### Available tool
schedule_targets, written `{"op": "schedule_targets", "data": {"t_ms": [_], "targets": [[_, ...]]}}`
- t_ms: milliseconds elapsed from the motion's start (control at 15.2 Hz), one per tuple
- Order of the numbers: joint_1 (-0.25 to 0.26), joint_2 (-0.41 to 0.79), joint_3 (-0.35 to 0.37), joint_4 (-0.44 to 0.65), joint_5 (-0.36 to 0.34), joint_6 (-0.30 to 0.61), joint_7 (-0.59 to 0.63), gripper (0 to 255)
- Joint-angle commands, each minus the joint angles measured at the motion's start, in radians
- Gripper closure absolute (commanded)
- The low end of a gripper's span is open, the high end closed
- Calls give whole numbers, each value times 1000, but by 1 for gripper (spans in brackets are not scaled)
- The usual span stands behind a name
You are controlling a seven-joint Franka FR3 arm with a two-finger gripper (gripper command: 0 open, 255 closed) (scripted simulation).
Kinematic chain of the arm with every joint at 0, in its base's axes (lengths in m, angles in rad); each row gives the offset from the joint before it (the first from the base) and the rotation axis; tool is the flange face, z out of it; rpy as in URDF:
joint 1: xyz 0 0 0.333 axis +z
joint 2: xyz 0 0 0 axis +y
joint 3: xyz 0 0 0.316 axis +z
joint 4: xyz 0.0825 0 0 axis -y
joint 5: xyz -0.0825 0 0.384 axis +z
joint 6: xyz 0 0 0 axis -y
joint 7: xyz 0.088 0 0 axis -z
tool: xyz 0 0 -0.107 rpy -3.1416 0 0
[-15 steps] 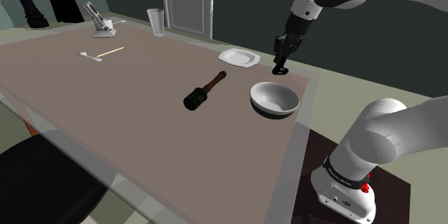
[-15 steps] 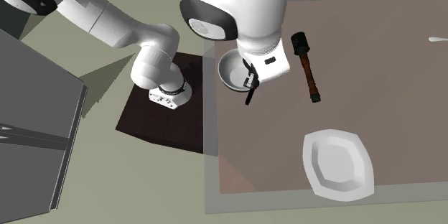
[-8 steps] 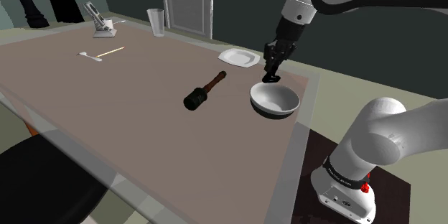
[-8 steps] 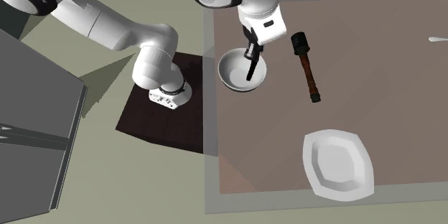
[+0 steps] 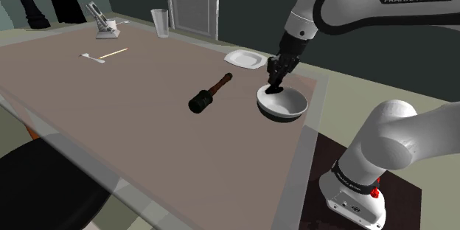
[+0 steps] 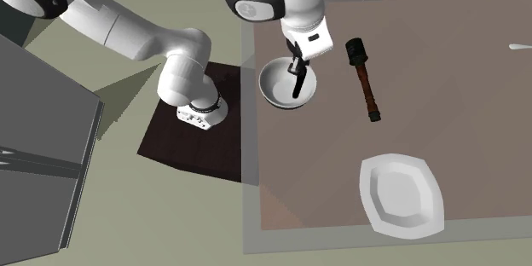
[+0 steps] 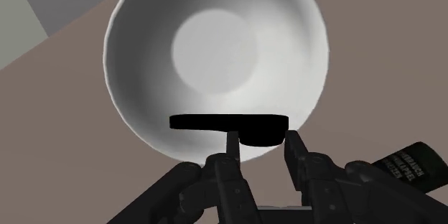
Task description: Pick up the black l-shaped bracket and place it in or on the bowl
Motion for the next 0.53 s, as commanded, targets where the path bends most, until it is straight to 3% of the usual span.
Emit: {"op": "schedule_targets", "data": {"t_ms": [0, 264, 330, 462], "targets": [[2, 3, 4, -27, 4, 31, -1, 255], [2, 8, 3, -54, 5, 62, -6, 255], [2, 8, 3, -54, 5, 62, -6, 0], [-138, -139, 149, -170, 72, 98, 425, 0]]}}
